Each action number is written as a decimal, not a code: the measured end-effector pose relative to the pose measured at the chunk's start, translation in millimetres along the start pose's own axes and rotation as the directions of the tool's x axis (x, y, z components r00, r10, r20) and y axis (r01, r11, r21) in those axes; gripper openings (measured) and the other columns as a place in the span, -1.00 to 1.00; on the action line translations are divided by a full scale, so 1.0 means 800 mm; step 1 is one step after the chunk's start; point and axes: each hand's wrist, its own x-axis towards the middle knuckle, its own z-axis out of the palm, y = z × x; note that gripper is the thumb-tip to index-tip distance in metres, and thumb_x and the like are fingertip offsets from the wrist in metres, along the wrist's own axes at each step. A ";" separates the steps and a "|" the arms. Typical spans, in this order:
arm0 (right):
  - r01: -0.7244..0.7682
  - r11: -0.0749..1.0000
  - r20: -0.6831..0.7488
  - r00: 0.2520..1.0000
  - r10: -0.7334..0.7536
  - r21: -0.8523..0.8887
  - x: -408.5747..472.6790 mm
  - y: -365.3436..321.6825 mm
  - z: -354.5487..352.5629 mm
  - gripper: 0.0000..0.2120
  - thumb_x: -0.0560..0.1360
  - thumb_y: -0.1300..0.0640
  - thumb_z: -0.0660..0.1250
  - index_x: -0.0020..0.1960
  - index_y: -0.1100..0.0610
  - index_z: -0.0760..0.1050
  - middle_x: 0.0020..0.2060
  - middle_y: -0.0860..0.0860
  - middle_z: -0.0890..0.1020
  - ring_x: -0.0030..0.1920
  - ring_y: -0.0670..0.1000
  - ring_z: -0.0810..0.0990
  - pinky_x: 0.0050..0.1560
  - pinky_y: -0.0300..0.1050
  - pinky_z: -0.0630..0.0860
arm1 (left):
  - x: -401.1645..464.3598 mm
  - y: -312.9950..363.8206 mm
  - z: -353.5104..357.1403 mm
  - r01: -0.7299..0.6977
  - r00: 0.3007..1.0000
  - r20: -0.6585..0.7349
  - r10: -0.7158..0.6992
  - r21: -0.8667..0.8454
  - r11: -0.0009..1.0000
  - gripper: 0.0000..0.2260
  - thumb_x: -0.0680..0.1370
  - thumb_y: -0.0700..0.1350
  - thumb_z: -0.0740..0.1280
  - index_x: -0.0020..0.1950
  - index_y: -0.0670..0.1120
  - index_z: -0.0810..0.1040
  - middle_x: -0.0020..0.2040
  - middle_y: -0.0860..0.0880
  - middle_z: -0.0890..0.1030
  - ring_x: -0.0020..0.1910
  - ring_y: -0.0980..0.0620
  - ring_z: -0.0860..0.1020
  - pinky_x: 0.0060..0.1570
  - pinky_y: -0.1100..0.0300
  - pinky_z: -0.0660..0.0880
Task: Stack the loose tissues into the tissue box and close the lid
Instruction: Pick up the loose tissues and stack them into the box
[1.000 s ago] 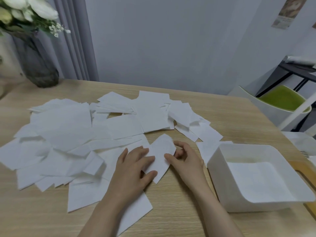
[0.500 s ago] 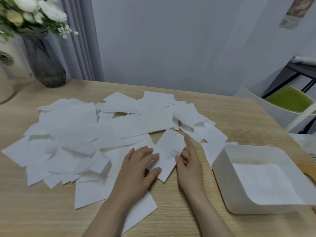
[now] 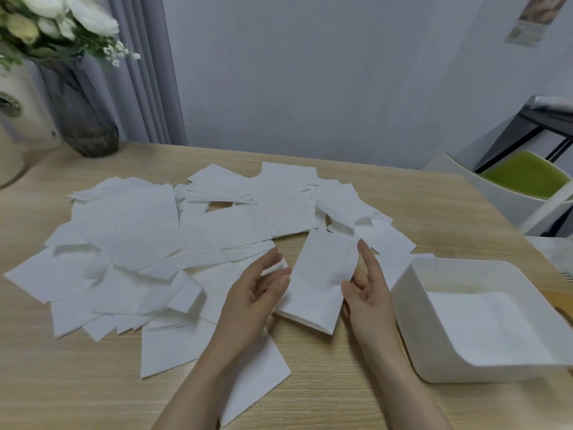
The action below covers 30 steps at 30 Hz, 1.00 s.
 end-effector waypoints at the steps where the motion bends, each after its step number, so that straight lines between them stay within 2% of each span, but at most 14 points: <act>1: -0.001 1.000 0.000 1.000 0.001 0.002 0.000 -0.002 -0.001 -0.34 0.57 0.45 0.14 0.46 -0.16 0.23 0.14 -0.04 0.66 0.17 -0.02 0.61 0.17 -0.07 0.50 | 0.000 0.001 -0.001 0.019 1.000 0.000 -0.019 -0.026 0.999 -0.50 0.47 0.00 0.37 0.41 0.02 0.44 0.31 0.16 0.56 0.23 0.22 0.55 0.22 0.29 0.48; 3: 0.004 1.000 0.016 1.000 -0.004 0.002 0.000 -0.007 -0.004 -0.36 0.56 0.45 0.15 0.44 -0.17 0.26 0.08 -0.06 0.68 0.13 -0.05 0.63 0.15 -0.04 0.53 | 0.000 0.002 -0.002 0.056 0.998 0.002 -0.056 -0.059 0.997 -0.48 0.45 0.00 0.38 0.41 0.02 0.44 0.30 0.15 0.57 0.24 0.21 0.55 0.27 0.19 0.48; 6: 0.009 1.000 0.049 0.999 -0.010 0.012 -0.001 -0.014 -0.007 -0.38 0.56 0.44 0.18 0.39 -0.18 0.29 0.02 -0.08 0.70 0.05 -0.06 0.66 0.00 -0.13 0.59 | 0.001 0.002 -0.003 0.087 0.996 -0.005 -0.088 -0.110 0.990 -0.47 0.42 -0.01 0.39 0.39 -0.01 0.46 0.28 0.11 0.59 0.23 0.20 0.56 0.20 0.29 0.51; 9: 0.017 1.000 0.079 0.997 -0.018 0.020 0.000 -0.017 -0.006 -0.40 0.56 0.45 0.18 0.39 -0.16 0.30 0.00 -0.05 0.70 0.04 -0.05 0.67 0.00 -0.13 0.59 | 0.002 0.004 -0.003 0.136 0.991 0.016 -0.135 -0.177 0.975 -0.46 0.40 -0.04 0.40 0.39 -0.04 0.47 0.21 0.08 0.64 0.18 0.14 0.60 0.08 0.26 0.55; 12: 0.010 1.000 0.139 0.990 -0.014 0.027 -0.001 -0.019 0.003 -0.41 0.56 0.46 0.16 0.38 -0.13 0.31 -0.01 -0.05 0.71 0.01 -0.06 0.67 -0.12 -0.23 0.58 | 0.000 0.009 -0.002 0.155 0.987 0.066 -0.145 -0.193 0.969 -0.70 0.52 -0.17 0.35 0.26 -0.01 0.57 0.06 0.03 0.71 0.03 0.10 0.67 -0.12 0.31 0.54; 14: -0.008 0.999 0.160 0.987 0.001 0.044 -0.001 -0.018 0.009 -0.41 0.56 0.48 0.15 0.38 -0.11 0.30 -0.02 -0.07 0.71 -0.02 -0.09 0.68 -0.17 -0.27 0.56 | -0.001 0.012 0.000 0.162 0.985 0.082 -0.148 -0.201 0.966 -0.74 0.59 -0.26 0.28 0.22 -0.03 0.60 0.03 -0.02 0.71 0.00 0.06 0.68 -0.15 0.30 0.55; 19: 0.012 0.999 0.159 0.987 -0.017 0.031 0.004 -0.012 0.025 -0.44 0.55 0.47 0.18 0.30 -0.14 0.38 -0.06 -0.12 0.69 -0.06 -0.12 0.65 -0.10 -0.27 0.56 | 0.001 0.008 -0.001 0.164 0.984 -0.039 -0.174 -0.181 0.970 -0.75 0.61 -0.31 0.23 0.15 -0.06 0.62 -0.04 -0.04 0.73 -0.05 0.01 0.69 -0.09 0.19 0.58; 21: 0.118 0.982 0.080 0.991 -0.107 -0.145 0.016 -0.008 0.027 -0.53 0.55 0.35 0.26 0.24 -0.18 0.42 0.03 -0.19 0.61 0.02 -0.16 0.57 0.03 -0.27 0.51 | 0.003 0.008 -0.003 0.159 0.978 -0.110 -0.180 -0.172 0.972 -0.73 0.61 -0.32 0.23 0.09 -0.01 0.63 -0.05 -0.03 0.73 -0.02 -0.04 0.68 0.01 0.05 0.56; 23: 0.205 0.873 0.032 0.977 -0.213 -0.443 0.036 -0.003 0.024 -0.61 0.57 0.21 0.29 0.31 -0.15 0.41 0.24 -0.18 0.46 0.25 -0.13 0.40 0.28 -0.13 0.38 | 0.005 0.007 -0.004 0.156 0.969 -0.161 -0.186 -0.182 0.971 -0.73 0.59 -0.29 0.27 0.04 0.04 0.65 -0.06 -0.03 0.72 0.00 -0.09 0.67 0.06 -0.04 0.55; 25: 0.206 0.676 0.038 0.966 -0.255 -0.707 0.061 -0.001 0.020 -0.59 0.59 0.12 0.25 0.42 -0.06 0.35 0.42 -0.11 0.30 0.43 -0.06 0.16 0.43 0.00 0.14 | 0.006 0.007 -0.004 0.152 0.964 -0.189 -0.186 -0.183 0.971 -0.78 0.53 -0.20 0.31 0.01 0.08 0.67 -0.07 -0.02 0.72 -0.01 -0.08 0.67 0.05 -0.05 0.54; 27: 0.188 0.516 0.061 0.965 -0.253 -0.835 0.083 -0.003 0.019 -0.57 0.60 0.06 0.20 0.47 -0.02 0.28 0.51 -0.06 0.18 0.50 -0.02 0.01 0.43 0.04 0.00 | 0.007 0.007 -0.004 0.154 0.959 -0.210 -0.190 -0.179 0.972 -0.77 0.56 -0.23 0.29 0.04 0.07 0.64 -0.07 0.01 0.72 -0.02 -0.05 0.67 0.03 -0.02 0.54; 30: 0.183 0.356 0.120 0.974 -0.191 -0.916 0.109 -0.001 0.023 -0.55 0.63 0.00 0.13 0.51 0.00 0.20 0.56 -0.03 0.02 0.54 0.04 -0.13 0.45 0.08 -0.10 | 0.008 0.008 -0.004 0.167 0.950 -0.229 -0.213 -0.204 0.965 -0.72 0.60 -0.31 0.22 0.07 0.03 0.61 -0.08 0.02 0.73 -0.05 -0.01 0.67 0.01 0.02 0.54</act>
